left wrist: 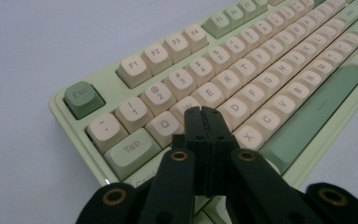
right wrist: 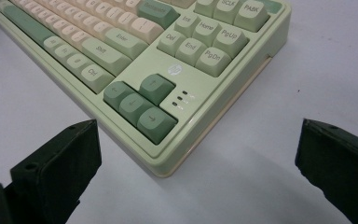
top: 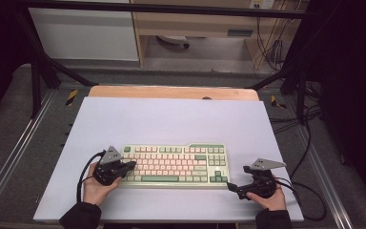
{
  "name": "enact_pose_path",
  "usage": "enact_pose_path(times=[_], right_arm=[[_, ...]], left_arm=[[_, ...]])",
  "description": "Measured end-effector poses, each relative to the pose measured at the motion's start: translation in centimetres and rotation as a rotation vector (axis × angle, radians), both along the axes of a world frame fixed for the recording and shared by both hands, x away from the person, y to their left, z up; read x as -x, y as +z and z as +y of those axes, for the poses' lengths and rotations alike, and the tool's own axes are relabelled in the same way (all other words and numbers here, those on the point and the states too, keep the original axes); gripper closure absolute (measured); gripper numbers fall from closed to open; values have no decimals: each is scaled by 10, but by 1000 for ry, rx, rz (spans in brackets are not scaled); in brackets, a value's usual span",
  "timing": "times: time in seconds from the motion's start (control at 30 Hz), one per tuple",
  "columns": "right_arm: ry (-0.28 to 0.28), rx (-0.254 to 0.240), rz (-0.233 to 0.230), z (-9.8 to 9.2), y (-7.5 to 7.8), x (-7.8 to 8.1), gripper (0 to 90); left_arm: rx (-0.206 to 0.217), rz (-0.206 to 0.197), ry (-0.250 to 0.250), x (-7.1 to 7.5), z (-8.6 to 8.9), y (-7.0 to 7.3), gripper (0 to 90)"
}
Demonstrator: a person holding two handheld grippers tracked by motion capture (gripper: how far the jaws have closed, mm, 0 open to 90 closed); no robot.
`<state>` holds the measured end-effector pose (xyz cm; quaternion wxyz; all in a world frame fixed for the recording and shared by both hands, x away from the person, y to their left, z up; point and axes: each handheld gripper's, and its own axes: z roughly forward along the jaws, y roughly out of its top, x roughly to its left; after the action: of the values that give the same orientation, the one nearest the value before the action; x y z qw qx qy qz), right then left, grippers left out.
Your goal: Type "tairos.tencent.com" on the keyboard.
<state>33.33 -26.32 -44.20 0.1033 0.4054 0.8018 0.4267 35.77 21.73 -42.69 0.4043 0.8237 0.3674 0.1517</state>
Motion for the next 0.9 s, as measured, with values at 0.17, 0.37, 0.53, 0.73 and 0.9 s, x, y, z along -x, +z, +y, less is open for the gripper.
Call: enact_pose_path(times=[0.17, 0.37, 0.53, 0.73, 0.9], right_arm=[[-1, 0, 2, 0, 0, 0, 7], [0, -1, 3, 0, 0, 0, 7], [0, -1, 0, 0, 0, 0, 7], [0, 1, 2, 0, 0, 0, 7], [0, -1, -4, 0, 1, 0, 5]], left_arm=[[-7, 3, 4, -1, 0, -2, 897], [-7, 1, 2, -1, -1, -3, 897], [-7, 0, 2, -1, -1, -3, 897], [-18, 0, 0, -2, -2, -6, 897], [-5, -9, 0, 0, -1, -3, 897]])
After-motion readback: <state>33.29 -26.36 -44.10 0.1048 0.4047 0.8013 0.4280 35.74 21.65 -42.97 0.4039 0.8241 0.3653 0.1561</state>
